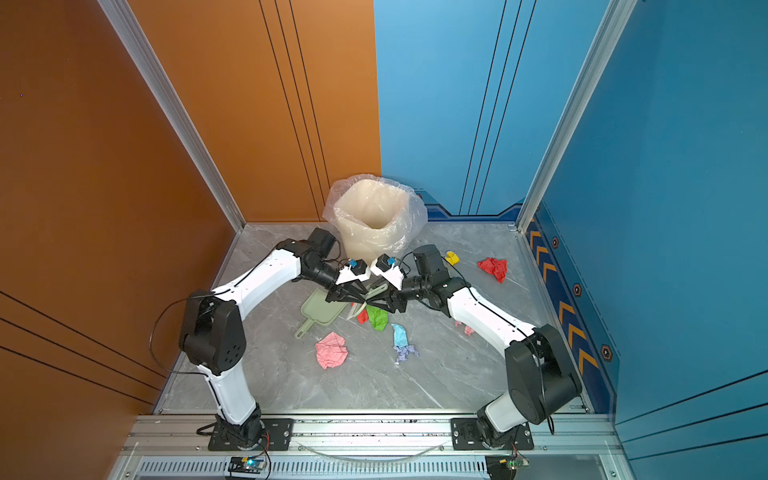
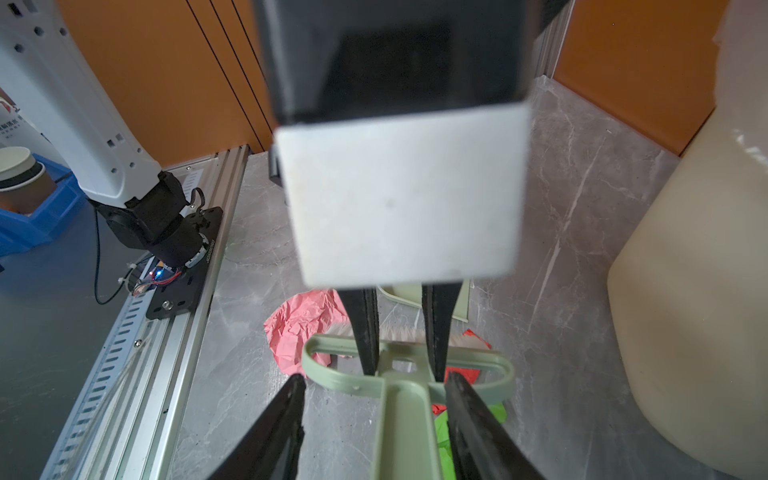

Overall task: Sweep away the paper scraps from the table
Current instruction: 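Close the right gripper on the green brush handle above the left gripper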

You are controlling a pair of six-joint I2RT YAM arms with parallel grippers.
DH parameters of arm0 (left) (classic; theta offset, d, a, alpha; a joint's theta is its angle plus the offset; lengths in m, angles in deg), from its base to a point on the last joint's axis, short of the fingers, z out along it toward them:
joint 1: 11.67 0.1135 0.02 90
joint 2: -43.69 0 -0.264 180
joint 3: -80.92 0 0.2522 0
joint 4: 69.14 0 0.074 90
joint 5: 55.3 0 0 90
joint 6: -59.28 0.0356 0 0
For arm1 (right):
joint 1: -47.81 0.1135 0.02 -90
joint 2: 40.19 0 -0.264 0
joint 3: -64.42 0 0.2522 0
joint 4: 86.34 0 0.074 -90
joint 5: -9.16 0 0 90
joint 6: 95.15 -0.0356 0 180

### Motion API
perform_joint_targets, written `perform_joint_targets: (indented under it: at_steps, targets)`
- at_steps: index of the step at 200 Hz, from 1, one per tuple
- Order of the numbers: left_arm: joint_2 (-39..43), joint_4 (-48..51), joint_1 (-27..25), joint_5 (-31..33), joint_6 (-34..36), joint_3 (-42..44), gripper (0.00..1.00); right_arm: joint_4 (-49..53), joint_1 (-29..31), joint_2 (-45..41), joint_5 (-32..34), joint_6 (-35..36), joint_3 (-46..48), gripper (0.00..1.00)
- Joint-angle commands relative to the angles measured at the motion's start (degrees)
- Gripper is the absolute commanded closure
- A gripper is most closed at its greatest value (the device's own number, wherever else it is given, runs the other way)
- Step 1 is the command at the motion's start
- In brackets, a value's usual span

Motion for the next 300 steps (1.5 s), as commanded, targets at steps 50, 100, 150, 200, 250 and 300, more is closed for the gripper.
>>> perform_joint_targets:
  at_steps: [50,100,150,200,250,300]
  targets:
    - [1.46,1.63,-0.14,-0.39,-0.95,-0.53,1.0,1.89,0.6,-0.74,1.49,1.34,-0.22,0.58]
    - [1.6,1.64,-0.05,-0.42,-1.33,-0.55,1.0,2.55,0.53,-0.91,1.97,1.83,-0.22,0.66]
    - [1.63,1.61,-0.05,-0.45,-1.54,-0.72,1.0,2.64,0.59,-0.76,1.8,1.78,-0.39,0.78]
    - [1.49,1.61,-0.05,-0.64,-1.47,-0.98,1.0,3.56,0.6,-0.23,1.71,2.36,-0.98,0.91]
    - [1.88,1.58,0.02,0.68,-1.04,-0.81,0.74,2.01,0.55,-0.85,2.57,2.36,-0.45,1.0]
    - [2.5,1.59,0.66,1.51,-0.77,-0.24,0.45,-0.19,0.3,-1.5,2.85,0.65,0.78,1.0]
